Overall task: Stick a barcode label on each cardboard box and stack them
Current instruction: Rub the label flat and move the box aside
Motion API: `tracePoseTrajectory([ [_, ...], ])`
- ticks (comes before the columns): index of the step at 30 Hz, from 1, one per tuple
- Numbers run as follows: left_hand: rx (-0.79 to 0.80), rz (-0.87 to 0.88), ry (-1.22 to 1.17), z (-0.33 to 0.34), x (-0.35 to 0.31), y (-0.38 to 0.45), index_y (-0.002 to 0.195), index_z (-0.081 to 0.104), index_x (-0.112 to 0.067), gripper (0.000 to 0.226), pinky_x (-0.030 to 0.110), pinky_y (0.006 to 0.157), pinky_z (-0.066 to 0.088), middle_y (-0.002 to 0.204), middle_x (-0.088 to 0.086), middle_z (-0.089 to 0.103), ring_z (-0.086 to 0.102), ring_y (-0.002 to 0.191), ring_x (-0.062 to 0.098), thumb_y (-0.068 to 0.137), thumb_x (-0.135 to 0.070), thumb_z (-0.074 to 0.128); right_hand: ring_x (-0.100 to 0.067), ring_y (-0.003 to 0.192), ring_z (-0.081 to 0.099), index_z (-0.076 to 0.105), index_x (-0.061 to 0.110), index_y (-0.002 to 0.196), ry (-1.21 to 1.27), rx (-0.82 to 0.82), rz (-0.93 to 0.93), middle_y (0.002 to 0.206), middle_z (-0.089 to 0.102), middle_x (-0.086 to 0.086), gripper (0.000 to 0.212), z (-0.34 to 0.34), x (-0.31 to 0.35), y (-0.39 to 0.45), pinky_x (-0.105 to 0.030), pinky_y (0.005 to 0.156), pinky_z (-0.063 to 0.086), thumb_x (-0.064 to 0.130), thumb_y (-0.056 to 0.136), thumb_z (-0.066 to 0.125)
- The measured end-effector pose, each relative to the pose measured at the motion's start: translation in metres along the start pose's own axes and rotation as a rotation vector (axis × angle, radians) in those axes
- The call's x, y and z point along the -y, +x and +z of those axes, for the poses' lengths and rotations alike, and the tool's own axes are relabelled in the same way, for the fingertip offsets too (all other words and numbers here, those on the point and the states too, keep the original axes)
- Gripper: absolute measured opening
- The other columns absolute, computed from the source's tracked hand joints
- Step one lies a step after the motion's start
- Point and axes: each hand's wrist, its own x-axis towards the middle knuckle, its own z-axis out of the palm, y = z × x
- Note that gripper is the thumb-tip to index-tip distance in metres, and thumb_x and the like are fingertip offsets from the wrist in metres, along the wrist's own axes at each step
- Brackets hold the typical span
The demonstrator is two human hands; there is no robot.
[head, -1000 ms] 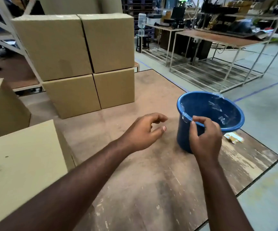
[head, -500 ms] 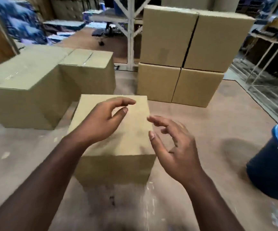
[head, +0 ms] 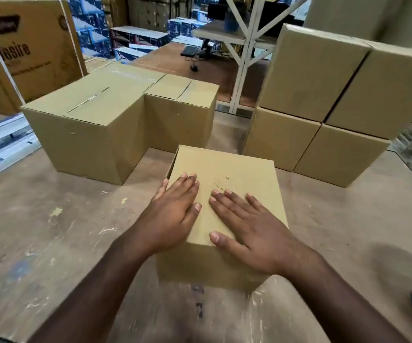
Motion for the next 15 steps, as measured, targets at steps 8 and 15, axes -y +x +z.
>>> tracePoseTrajectory([
  [8, -0.097, -0.028, -0.088, 0.004, -0.002, 0.001, 0.16, 0.028, -0.022, 0.064, 0.026, 0.125, -0.007, 0.168, -0.013, 0.015, 0.002, 0.154, -0.003, 0.1, -0.044, 0.022, -0.009, 0.158, -0.013, -0.005, 0.024, 0.166, 0.046, -0.075, 0.271, 0.172, -0.012, 0.008, 0.077, -0.009, -0.038, 0.048, -0.039, 0.13, -0.007, 0.068, 0.103, 0.007],
  [15, -0.122, -0.228, -0.039, 0.006, -0.006, -0.001, 0.162, 0.005, -0.013, 0.067, 0.03, 0.123, -0.014, 0.171, 0.003, -0.011, -0.016, 0.156, 0.015, 0.104, -0.043, 0.015, 0.002, 0.155, -0.018, -0.005, 0.036, 0.165, 0.054, -0.054, -0.03, 0.169, -0.015, 0.02, 0.063, 0.003, 0.002, 0.026, -0.033, 0.129, -0.01, 0.058, 0.107, 0.007],
])
